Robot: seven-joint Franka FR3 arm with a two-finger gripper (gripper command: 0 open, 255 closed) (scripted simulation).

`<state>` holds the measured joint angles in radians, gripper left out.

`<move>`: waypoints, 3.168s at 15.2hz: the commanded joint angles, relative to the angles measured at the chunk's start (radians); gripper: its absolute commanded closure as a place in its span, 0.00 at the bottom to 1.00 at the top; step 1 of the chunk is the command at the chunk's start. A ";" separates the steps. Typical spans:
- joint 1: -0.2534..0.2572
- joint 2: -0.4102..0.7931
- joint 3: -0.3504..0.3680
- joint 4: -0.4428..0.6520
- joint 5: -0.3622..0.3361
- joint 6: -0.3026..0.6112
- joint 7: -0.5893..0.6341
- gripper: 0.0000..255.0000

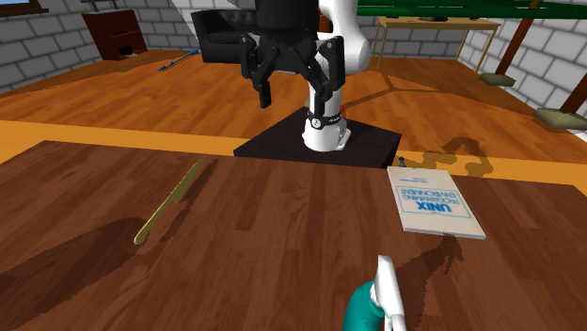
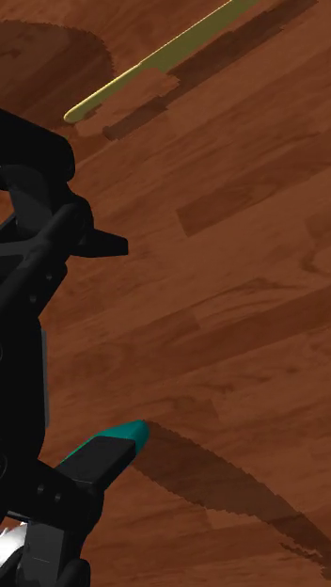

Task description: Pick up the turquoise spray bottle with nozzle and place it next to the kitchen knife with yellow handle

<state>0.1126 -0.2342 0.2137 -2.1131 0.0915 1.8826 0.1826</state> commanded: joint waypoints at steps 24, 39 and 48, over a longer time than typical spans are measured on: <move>0.205 0.715 0.123 0.678 -0.249 0.001 0.145 0.00; 0.204 0.719 0.122 0.662 -0.250 0.020 0.146 1.00; 0.206 0.708 0.125 0.714 -0.245 -0.041 0.142 1.00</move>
<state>0.3187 0.4766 0.3384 -1.4088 -0.1549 1.8536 0.3253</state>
